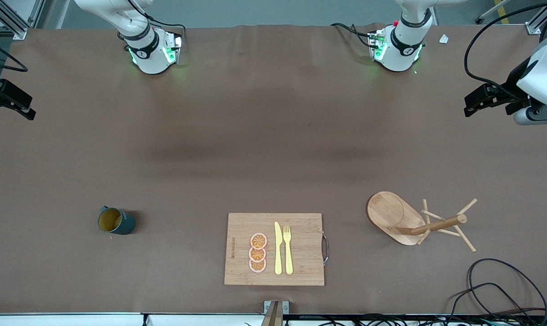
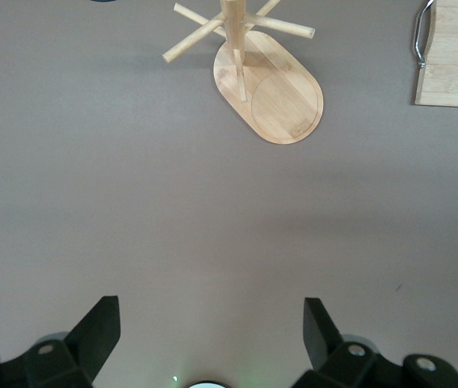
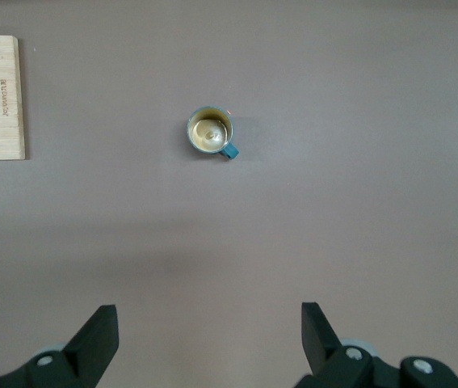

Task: Pass cup and hang on rack
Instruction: 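Move the right gripper out from rest toward the teal mug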

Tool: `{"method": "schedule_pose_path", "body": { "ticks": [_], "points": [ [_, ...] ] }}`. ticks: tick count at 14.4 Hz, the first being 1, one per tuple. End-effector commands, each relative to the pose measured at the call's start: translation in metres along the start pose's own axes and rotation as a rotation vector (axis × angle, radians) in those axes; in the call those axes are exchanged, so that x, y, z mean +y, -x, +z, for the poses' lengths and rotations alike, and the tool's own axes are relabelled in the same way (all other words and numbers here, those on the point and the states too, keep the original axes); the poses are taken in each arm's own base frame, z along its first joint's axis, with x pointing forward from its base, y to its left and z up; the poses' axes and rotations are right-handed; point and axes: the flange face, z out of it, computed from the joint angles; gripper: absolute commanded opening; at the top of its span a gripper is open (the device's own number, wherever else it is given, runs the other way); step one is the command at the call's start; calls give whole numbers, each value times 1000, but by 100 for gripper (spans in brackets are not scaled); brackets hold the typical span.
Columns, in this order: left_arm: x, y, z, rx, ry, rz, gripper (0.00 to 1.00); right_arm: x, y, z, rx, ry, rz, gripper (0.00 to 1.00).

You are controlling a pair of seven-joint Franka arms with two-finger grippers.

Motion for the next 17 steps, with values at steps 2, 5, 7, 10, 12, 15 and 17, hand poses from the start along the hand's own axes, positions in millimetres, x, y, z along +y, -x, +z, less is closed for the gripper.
{"method": "schedule_pose_path", "body": {
  "ticks": [2, 5, 7, 10, 12, 15, 17],
  "points": [
    [-2, 3, -9, 7, -5, 5, 100, 0, 3, -1, 6, 1, 11, 100],
    [-8, -1, -15, 22, -3, -5, 100, 0, 4, 0, -2, -1, 10, 100],
    [-8, -2, -15, 22, -3, -5, 100, 0, 4, 0, -2, -1, 10, 100],
    [-6, -5, -7, 5, 0, 8, 100, 0, 4, 1, -5, -1, 13, 100],
    [-6, -6, -5, 0, 0, 7, 100, 2, 4, 5, -14, -1, 16, 100],
    [-6, -7, -1, -6, -2, 10, 100, 3, 4, 7, -17, -6, 18, 100],
    [-5, -7, -1, -5, -1, 10, 100, 5, 3, 10, -23, -36, 25, 100]
  ]
}}
